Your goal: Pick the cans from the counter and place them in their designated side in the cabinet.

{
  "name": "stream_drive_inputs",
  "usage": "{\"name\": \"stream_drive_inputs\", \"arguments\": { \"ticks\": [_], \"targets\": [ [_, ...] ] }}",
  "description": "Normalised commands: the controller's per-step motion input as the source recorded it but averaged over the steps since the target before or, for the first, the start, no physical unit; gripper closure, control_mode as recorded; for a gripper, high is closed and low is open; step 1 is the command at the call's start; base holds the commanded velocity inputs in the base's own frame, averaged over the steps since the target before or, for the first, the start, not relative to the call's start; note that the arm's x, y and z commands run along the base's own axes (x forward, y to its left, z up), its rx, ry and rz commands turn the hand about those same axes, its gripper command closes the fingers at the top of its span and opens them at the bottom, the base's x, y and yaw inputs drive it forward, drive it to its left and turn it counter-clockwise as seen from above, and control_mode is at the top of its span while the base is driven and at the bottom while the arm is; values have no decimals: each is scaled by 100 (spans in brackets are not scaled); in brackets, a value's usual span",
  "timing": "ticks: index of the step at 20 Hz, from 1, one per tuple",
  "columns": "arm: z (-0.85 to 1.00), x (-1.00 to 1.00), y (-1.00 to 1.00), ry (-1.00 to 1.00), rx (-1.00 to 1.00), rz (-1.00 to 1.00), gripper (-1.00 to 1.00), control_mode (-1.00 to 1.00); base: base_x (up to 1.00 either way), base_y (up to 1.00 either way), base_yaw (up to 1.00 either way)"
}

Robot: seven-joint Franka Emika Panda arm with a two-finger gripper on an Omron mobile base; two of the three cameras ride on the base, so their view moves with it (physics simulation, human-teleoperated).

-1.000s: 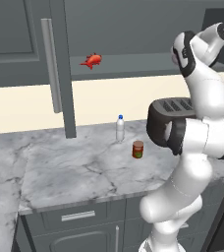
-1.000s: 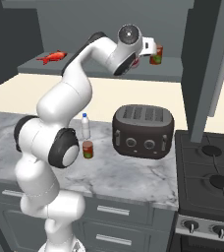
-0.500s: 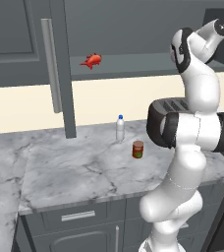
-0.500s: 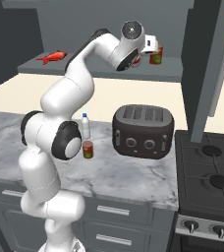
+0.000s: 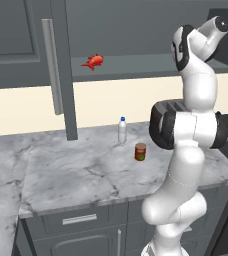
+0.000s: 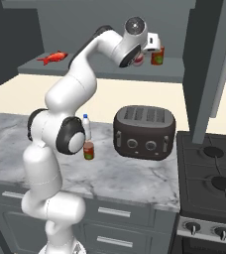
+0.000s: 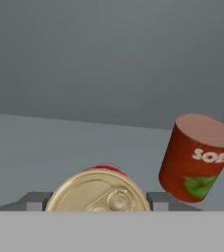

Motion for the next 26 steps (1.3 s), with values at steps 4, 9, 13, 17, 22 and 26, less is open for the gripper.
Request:
{"name": "stream_drive_inputs", "arguments": {
  "ticks": [4,9,13,17,22,26],
  "targets": [
    [-13,16,-7,-1,0,0,-100,-100,0,0,0],
    [-13,28,0,-3,0,0,-100,-100,0,0,0],
    [-13,35,0,-9,0,0,-100,-100,0,0,0],
    [-9,38,0,-16,0,2,-100,-100,0,0,0],
    [-13,37,0,-19,0,4,-100,-100,0,0,0],
    [-9,20,-4,-22,0,5,-100,-100,0,0,0]
  ]
}}
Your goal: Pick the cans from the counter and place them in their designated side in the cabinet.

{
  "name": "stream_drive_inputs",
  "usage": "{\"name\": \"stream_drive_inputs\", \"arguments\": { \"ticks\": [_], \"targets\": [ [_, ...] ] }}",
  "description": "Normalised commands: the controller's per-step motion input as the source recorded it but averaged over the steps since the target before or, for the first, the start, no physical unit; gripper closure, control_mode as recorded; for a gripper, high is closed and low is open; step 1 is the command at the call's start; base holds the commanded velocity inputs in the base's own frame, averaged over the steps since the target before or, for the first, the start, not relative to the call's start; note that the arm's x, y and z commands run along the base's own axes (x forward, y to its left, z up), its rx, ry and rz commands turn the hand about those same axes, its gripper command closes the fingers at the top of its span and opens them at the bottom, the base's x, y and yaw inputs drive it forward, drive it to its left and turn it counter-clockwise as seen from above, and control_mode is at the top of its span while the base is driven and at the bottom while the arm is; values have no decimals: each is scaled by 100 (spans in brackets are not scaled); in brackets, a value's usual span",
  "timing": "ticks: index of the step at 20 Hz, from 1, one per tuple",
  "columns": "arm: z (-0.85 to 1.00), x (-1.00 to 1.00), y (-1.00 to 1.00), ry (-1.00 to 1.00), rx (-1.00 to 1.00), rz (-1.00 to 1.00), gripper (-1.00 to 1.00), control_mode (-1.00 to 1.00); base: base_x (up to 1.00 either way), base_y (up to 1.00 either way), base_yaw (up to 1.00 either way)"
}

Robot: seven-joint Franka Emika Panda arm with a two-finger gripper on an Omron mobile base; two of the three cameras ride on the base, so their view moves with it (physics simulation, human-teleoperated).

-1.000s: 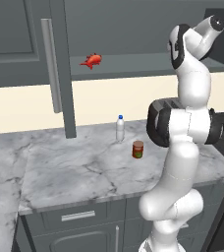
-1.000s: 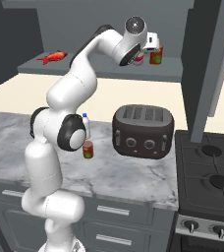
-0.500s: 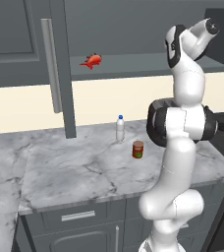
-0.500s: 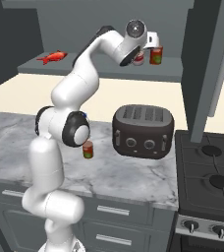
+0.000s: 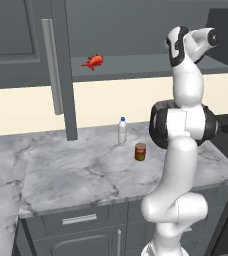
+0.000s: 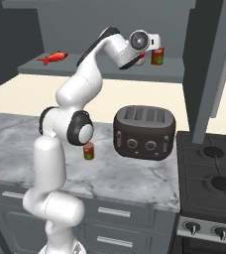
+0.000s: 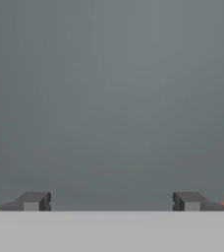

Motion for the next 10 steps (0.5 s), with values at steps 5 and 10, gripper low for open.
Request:
{"name": "stream_drive_inputs", "arguments": {
  "ticks": [5,10],
  "targets": [
    [3,8,-9,-21,0,6,-100,-100,0,0,0],
    [41,-1,-7,-16,0,7,-100,-100,0,0,0]
  ]
}}
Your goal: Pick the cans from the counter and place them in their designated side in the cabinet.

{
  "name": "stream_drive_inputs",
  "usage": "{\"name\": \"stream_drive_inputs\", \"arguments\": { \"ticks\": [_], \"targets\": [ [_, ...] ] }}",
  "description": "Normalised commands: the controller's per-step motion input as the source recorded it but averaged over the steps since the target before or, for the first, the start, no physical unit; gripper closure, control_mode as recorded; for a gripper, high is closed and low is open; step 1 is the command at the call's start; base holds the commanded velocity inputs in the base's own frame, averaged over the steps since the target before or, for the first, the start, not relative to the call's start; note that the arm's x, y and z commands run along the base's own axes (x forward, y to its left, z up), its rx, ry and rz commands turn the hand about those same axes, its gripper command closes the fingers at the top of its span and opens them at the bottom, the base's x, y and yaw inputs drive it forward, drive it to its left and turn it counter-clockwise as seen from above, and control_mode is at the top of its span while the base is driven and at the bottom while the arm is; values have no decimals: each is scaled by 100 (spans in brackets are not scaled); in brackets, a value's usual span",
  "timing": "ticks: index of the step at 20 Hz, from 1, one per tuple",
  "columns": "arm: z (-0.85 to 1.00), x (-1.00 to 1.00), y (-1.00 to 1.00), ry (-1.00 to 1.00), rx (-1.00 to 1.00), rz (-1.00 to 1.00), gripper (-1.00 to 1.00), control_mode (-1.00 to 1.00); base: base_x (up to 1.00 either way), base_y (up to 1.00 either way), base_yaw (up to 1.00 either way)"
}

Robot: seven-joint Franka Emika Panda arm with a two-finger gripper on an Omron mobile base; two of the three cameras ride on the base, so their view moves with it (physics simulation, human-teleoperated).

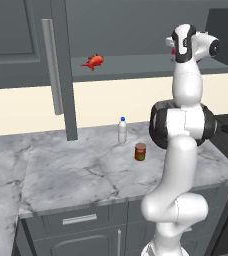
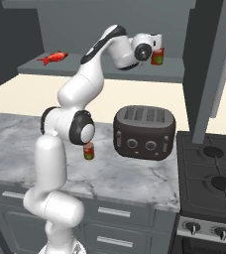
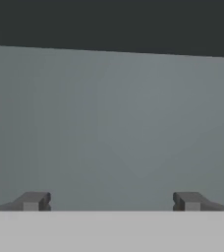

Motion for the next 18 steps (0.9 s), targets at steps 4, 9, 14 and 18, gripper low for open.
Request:
{"name": "stream_drive_inputs", "arguments": {
  "ticks": [4,9,14,18],
  "targets": [
    [53,-15,-2,-9,0,7,-100,-100,0,0,0],
    [46,-31,0,-1,0,8,-100,-100,0,0,0],
    [26,-47,16,3,-1,9,-100,-100,0,0,0],
    [10,-58,27,1,-5,10,-100,-100,0,0,0]
  ]
}}
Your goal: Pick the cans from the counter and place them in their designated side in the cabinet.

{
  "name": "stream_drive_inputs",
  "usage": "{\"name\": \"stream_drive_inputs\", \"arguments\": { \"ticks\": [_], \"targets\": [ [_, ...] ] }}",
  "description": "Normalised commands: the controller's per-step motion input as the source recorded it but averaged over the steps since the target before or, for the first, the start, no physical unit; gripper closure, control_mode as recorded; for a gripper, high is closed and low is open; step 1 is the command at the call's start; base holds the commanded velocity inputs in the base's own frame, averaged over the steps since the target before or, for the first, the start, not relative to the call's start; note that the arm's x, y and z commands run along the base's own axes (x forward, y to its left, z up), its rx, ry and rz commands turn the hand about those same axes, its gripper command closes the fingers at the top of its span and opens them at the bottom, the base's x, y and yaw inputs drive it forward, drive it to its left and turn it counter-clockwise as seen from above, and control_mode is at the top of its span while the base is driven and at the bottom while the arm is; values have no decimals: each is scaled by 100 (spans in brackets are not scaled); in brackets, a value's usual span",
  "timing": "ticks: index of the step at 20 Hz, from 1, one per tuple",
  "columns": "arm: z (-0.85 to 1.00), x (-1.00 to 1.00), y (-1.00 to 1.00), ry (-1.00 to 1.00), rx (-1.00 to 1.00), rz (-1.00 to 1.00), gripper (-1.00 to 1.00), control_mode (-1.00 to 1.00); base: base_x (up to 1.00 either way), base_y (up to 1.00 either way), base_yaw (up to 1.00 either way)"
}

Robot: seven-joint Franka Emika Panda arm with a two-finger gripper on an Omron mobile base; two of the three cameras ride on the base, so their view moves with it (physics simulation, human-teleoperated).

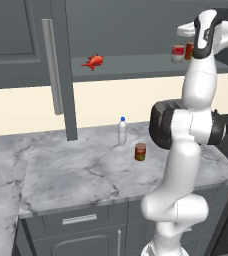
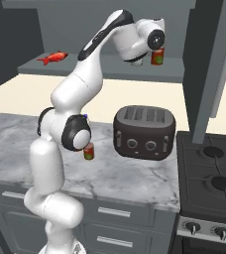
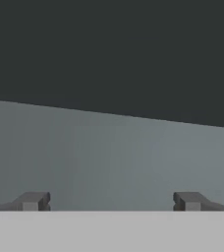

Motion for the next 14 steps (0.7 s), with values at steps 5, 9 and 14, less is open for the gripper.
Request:
{"name": "stream_drive_inputs", "arguments": {
  "ticks": [5,9,14],
  "targets": [
    [-2,-71,40,-6,-11,10,-100,-100,0,0,0],
    [-8,-73,48,-9,-13,9,-100,-100,0,0,0],
    [-11,-74,56,-7,-15,8,-100,-100,0,0,0]
  ]
}}
